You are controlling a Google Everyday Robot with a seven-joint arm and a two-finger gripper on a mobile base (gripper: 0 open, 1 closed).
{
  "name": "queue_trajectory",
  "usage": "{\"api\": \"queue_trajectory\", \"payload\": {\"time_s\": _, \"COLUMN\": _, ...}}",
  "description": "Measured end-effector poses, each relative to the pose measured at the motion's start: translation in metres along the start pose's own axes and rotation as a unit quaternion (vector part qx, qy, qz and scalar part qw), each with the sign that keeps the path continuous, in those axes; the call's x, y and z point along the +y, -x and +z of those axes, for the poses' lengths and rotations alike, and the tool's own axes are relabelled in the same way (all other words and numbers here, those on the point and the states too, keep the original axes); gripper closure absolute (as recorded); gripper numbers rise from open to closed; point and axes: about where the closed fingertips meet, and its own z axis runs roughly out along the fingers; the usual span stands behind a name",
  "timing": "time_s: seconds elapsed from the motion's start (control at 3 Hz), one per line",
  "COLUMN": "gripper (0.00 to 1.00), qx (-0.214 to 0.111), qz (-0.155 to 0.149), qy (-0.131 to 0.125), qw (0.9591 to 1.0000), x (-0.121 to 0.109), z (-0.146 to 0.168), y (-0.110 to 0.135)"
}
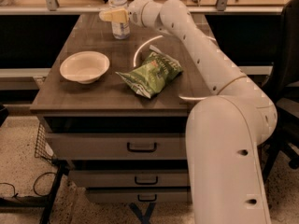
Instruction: Pick blue plastic bottle
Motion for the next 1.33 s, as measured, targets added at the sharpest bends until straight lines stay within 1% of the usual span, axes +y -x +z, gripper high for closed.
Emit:
{"api": "queue_trajectory", "payload": {"time_s": 0.33, "gripper": 0.17, "qx": 0.003, "qz": -0.006, "qy": -0.002, "qw": 1.0000, "x": 0.0010, "z": 0.0053, "y": -0.0046}}
{"api": "queue_trajectory", "payload": {"time_s": 1.33, "gripper": 0.87, "qx": 0.004, "qz": -0.004, "qy": 0.004, "qw": 1.0000, "x": 0.0085, "z": 0.0121, "y": -0.0070}}
